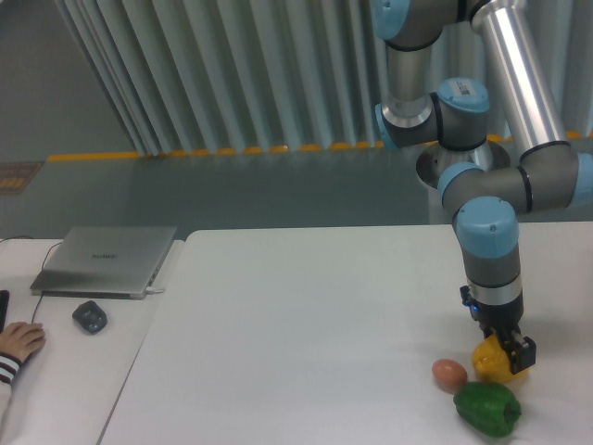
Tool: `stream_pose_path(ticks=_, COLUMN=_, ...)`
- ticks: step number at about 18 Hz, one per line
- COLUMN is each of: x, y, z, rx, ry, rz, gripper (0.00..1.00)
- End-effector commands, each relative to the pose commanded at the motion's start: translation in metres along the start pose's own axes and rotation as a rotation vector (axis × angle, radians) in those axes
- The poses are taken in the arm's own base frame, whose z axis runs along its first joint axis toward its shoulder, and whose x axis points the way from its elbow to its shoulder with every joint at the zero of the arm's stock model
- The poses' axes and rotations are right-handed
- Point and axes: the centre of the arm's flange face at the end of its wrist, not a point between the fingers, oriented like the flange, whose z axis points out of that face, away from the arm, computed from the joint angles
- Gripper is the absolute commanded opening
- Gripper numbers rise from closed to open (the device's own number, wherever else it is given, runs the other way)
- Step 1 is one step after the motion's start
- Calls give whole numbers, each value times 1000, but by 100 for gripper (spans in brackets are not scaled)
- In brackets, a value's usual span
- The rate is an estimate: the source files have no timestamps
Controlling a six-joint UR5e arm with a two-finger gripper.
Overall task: Place the yellow pepper in a basket
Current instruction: 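Lift the yellow pepper and carry it away from the egg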
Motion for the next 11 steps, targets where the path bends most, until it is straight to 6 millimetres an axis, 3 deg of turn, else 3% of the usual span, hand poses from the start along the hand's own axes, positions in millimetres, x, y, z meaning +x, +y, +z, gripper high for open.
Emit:
stream_pose_path(ticks=4, x=-13, y=21, z=-36, rx=7, ry=-22, rz=-10, gripper=47)
stream_pose_path(ticks=8, x=-36, y=79, z=-73, rx=-3, ry=-28, rz=145, gripper=47)
stream_pose_path(ticks=11, x=-44, y=106, z=-76, rx=-8, ry=-40, rz=192, gripper=47)
